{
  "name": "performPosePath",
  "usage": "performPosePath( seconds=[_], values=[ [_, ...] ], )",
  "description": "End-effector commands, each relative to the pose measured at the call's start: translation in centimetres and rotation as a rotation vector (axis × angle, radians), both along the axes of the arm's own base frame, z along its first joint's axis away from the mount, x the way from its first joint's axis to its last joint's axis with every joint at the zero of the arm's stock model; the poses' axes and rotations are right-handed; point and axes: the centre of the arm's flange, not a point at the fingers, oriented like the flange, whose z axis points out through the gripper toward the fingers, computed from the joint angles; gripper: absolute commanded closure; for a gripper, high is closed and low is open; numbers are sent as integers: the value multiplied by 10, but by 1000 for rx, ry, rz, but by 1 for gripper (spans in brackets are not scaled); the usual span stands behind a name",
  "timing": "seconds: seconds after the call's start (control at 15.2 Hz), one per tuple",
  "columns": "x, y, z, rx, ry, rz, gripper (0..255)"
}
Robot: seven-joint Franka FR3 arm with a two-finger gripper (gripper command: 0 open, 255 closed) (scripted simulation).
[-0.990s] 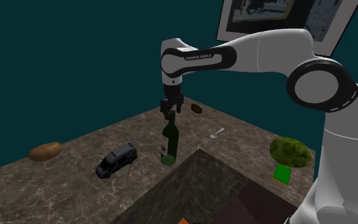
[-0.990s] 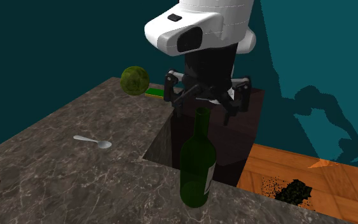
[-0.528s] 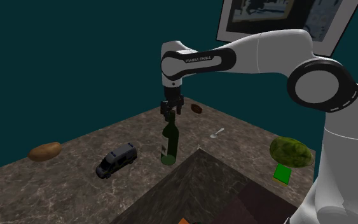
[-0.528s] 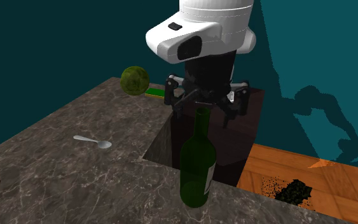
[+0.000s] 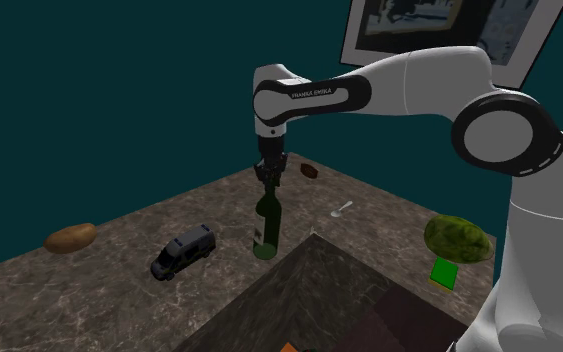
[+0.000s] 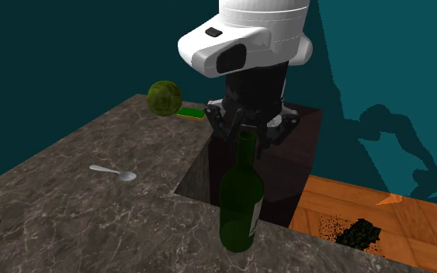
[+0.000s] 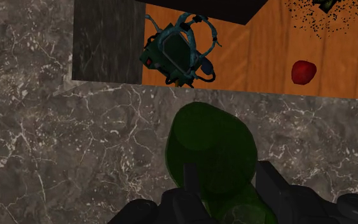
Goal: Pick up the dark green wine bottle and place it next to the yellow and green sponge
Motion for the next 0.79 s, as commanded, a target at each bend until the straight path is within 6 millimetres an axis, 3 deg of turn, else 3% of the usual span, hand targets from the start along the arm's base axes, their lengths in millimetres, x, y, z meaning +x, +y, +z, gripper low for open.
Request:
performPosePath(
  seconds=[0.0,0.13,0.73],
  values=[
    [0,0,0,0,0,0,255],
    [0,0,0,0,0,0,255],
    [0,0,48,0,0,0,255]
  ],
)
